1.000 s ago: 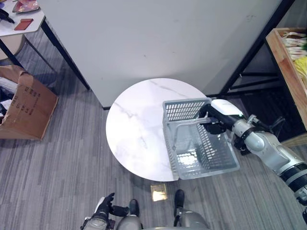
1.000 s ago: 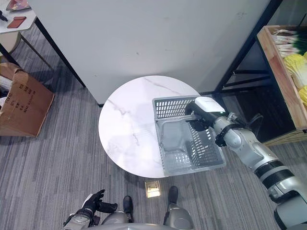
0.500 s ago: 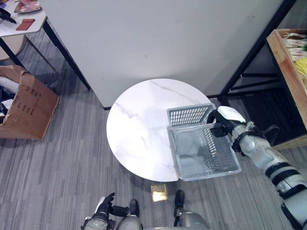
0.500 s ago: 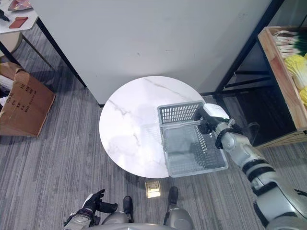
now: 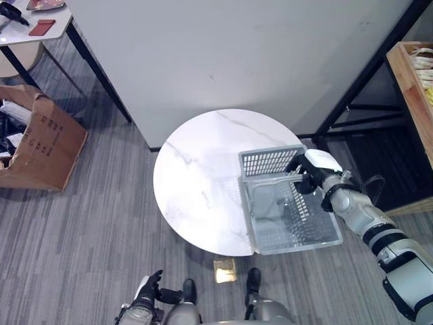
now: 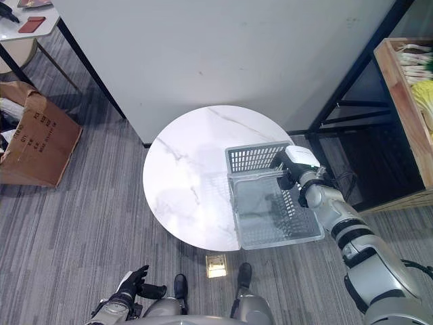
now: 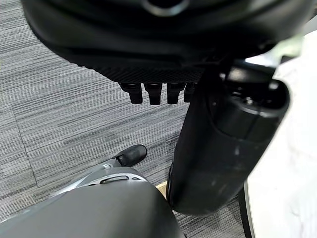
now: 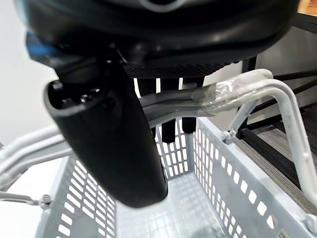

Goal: Get the vegetables into the basket

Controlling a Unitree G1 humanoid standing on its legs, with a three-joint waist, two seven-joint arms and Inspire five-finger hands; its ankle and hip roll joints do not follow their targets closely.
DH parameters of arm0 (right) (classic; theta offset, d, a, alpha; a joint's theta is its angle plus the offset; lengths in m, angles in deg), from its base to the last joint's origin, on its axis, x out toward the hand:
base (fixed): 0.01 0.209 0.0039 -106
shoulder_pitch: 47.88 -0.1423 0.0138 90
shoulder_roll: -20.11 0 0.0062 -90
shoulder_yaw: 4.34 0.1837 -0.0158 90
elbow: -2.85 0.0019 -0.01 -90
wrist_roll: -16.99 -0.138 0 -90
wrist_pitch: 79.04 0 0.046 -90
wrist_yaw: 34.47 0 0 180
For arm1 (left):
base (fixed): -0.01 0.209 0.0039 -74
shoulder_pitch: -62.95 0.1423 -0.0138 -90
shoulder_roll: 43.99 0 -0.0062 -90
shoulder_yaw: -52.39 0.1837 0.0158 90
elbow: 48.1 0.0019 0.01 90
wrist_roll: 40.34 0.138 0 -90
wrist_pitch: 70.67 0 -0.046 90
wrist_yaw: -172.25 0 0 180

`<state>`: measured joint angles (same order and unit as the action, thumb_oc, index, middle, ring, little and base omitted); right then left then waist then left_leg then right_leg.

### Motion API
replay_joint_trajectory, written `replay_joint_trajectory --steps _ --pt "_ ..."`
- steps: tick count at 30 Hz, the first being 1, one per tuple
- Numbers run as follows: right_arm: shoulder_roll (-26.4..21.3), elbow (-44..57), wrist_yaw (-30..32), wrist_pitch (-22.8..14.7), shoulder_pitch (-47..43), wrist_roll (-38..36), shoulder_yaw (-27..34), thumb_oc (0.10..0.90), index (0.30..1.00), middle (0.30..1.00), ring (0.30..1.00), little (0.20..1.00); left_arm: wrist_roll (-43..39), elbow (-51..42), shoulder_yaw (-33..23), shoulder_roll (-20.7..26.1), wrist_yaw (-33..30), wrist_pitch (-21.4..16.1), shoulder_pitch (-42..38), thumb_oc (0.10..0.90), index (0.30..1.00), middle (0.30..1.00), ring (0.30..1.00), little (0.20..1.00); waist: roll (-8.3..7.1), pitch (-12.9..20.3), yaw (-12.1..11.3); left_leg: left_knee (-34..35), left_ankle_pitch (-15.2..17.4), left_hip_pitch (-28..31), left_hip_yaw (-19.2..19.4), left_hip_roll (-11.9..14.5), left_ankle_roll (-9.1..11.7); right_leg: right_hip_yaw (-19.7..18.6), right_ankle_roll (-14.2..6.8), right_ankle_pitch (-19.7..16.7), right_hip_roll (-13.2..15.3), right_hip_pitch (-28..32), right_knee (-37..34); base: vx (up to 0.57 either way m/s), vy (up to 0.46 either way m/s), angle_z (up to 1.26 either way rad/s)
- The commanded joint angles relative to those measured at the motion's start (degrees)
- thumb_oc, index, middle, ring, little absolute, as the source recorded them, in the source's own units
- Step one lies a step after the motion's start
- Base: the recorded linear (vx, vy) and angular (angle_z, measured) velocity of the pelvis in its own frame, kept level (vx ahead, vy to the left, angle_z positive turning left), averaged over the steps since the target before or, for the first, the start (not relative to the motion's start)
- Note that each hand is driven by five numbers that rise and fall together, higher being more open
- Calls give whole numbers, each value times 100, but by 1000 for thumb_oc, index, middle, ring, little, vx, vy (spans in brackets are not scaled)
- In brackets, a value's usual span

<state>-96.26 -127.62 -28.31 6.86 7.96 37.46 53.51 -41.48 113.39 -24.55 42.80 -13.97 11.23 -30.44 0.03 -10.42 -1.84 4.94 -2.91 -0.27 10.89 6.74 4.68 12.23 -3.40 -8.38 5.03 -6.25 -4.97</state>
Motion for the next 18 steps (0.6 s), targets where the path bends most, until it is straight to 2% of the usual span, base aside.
replay_joint_trajectory --steps 1,7,18 --pt "-327 379 319 -224 -762 73 64 900 1000 1000 1000 1000 142 425 268 268 -20 87 181 900 1000 1000 1000 1000 -502 58 -55 6 9 9 -100 96 268 -130 -769 -211 749 165 -3 0 0 0" --pt "-585 593 306 -282 -514 90 252 900 1000 1000 1000 1000 200 408 215 296 15 82 185 900 1000 1000 1000 1000 -501 87 -15 6 19 68 -60 120 281 -152 -765 -193 723 183 -3 4 -10 -3" --pt "-476 131 246 -259 -504 -10 197 900 1000 1000 1000 1000 205 405 262 305 39 69 234 900 1000 1000 1000 1000 -439 70 -42 6 -12 55 -58 143 296 -148 -757 -185 698 158 -3 0 0 0"
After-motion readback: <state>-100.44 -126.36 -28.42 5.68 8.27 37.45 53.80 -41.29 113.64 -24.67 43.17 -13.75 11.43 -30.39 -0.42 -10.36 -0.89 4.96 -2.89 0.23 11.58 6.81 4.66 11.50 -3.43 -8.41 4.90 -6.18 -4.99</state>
